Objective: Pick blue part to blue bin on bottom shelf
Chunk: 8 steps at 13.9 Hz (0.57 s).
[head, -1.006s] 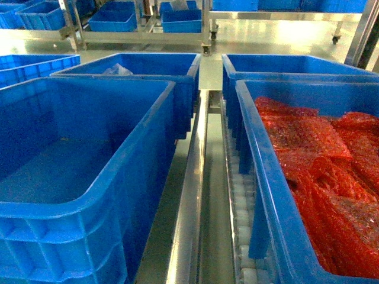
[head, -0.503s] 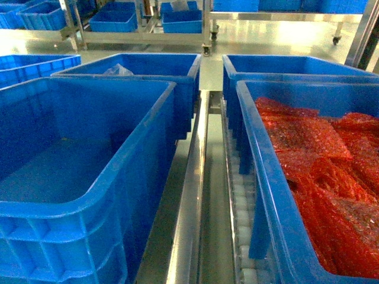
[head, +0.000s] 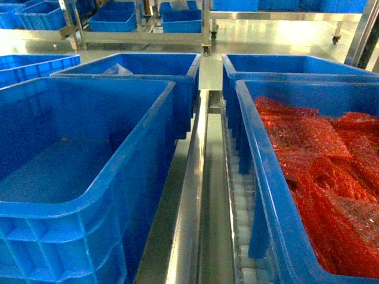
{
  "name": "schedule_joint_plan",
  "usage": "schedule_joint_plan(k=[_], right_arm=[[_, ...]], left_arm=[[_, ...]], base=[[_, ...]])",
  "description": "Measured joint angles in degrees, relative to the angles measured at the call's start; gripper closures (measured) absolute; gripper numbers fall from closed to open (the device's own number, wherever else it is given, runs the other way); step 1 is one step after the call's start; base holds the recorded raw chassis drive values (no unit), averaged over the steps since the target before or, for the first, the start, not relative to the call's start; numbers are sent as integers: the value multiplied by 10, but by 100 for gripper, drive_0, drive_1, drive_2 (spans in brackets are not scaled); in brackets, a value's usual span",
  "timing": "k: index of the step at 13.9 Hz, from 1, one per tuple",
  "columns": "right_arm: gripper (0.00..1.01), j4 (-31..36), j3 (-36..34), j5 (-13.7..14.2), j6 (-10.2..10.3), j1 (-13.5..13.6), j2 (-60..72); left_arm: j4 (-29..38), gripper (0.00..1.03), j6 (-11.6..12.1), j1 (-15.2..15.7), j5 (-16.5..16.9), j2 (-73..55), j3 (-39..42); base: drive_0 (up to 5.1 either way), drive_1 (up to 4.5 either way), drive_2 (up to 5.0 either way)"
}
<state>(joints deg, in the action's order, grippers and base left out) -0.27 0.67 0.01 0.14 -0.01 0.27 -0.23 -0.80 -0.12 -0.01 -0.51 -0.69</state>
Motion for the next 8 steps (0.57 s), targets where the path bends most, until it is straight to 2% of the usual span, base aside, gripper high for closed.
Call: schedule_joint_plan(k=[1,2,8], right_arm=[[3,0,0,0,0,0,0],[3,0,0,0,0,0,0],[3,0,0,0,0,0,0]], left_arm=[[0,8,0,0,0,0,0],[0,5,1,0,0,0,0],[0,5,2,0,0,0,0]], base=[[0,0,0],[0,0,0],[0,0,0]])
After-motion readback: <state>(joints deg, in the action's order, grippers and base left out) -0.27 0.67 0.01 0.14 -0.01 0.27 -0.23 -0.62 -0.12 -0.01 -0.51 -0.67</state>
